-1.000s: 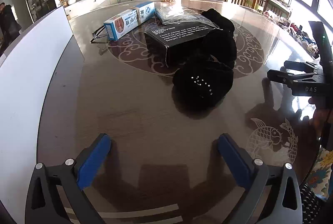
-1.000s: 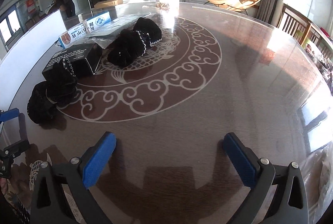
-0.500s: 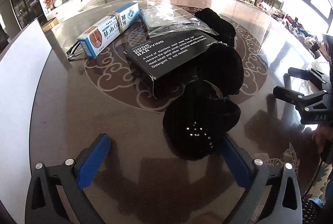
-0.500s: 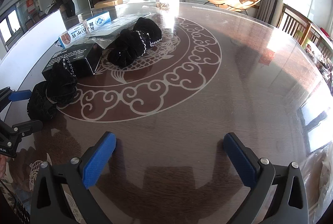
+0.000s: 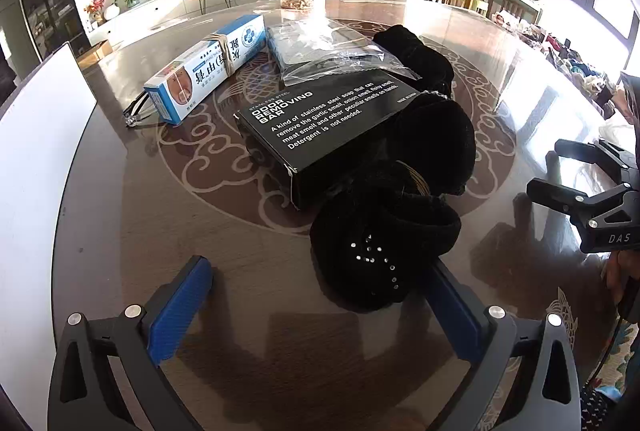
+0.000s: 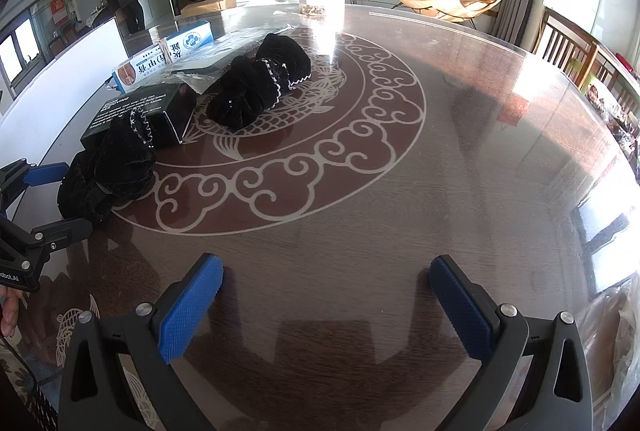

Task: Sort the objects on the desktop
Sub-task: 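Lower the left tool onto the black fuzzy items and close it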

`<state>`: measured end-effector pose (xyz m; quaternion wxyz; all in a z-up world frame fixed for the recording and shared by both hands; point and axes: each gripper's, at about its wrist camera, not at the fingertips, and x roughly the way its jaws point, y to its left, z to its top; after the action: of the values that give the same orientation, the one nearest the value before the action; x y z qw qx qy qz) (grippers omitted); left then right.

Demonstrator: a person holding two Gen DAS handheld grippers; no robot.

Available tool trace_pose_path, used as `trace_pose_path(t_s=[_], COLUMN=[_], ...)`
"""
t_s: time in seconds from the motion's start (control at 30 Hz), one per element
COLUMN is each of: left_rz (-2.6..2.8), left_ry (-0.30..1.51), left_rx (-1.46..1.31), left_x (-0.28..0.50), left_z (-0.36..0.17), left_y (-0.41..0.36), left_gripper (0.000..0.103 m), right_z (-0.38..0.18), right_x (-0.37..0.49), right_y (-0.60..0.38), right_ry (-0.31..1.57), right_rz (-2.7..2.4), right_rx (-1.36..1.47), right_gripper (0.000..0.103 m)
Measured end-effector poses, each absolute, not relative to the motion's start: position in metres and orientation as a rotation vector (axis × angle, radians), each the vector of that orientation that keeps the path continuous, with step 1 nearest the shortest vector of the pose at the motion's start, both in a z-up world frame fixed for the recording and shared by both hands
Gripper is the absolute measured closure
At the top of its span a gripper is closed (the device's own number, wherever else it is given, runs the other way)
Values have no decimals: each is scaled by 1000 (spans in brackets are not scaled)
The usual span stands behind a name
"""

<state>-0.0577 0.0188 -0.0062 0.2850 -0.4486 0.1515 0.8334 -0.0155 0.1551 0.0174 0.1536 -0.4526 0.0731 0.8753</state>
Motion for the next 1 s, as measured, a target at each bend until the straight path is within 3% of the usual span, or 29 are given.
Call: trace_pose_path(t_s=[1.0], left_rz=[2228], left_ry=[404], left_rx=[-1197], left_x=[-55], left_z=[-5], left_y=[19], left_gripper=[0], right_z=[18], right_x=[-15], right_y=[154], right_ry=[211], right_rz=[2509], right_rx=[-1296], right_gripper=[0])
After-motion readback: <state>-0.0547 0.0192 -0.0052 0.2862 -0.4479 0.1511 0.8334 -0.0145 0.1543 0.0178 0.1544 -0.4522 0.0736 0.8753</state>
